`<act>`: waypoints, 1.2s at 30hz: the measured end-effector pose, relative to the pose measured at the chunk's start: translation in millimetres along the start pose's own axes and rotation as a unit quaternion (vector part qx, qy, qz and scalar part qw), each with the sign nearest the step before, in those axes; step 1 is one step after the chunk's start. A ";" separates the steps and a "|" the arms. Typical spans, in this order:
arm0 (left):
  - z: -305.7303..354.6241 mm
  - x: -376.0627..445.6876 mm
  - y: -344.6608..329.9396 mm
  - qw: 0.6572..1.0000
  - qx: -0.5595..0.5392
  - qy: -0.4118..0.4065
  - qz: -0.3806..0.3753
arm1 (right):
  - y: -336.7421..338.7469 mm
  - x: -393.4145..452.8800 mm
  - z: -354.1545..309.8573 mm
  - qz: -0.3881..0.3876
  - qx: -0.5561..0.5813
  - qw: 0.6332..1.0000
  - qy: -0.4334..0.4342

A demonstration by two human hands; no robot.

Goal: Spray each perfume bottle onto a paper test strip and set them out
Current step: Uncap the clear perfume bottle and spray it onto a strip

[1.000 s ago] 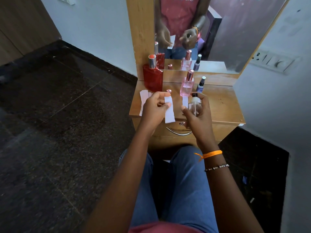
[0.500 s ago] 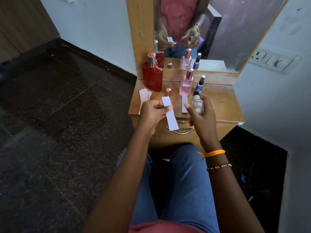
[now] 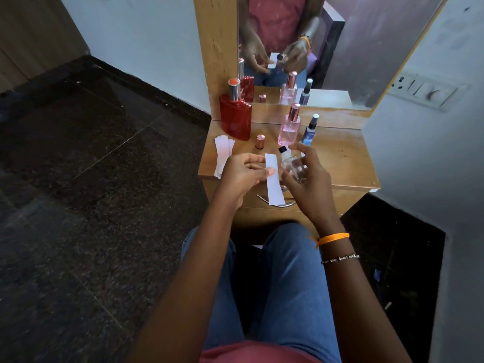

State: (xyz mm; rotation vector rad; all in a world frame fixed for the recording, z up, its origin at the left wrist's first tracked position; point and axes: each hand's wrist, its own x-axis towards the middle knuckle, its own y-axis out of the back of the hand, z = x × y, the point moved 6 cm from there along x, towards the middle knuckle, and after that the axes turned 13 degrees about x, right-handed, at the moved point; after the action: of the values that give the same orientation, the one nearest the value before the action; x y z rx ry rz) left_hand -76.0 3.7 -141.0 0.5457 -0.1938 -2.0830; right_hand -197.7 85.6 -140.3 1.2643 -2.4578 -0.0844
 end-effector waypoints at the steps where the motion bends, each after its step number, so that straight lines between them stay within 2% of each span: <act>1: 0.6 -0.2 0.7 1.000 0.002 -0.002 -0.001 | -0.3 -0.1 -1.3 -0.009 -0.030 0.999 0.019; 6: 2.0 -2.1 0.2 0.999 0.031 -0.010 -0.014 | -2.8 -3.1 -6.2 -0.043 -0.129 0.988 0.077; 15: 1.2 -2.3 -3.5 0.995 0.086 -0.041 -0.031 | -7.2 -4.1 -3.7 -0.074 -0.199 0.974 0.076; 36: 1.5 -2.8 -4.2 0.995 0.079 -0.037 -0.039 | -7.8 -6.2 -1.6 -0.070 -0.186 0.977 0.074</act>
State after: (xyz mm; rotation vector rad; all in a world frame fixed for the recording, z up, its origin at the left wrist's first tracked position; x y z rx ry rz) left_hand -78.6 8.2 -140.3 0.5786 -0.3894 -2.1779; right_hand -187.9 86.1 -142.4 1.2225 -2.0999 -0.4502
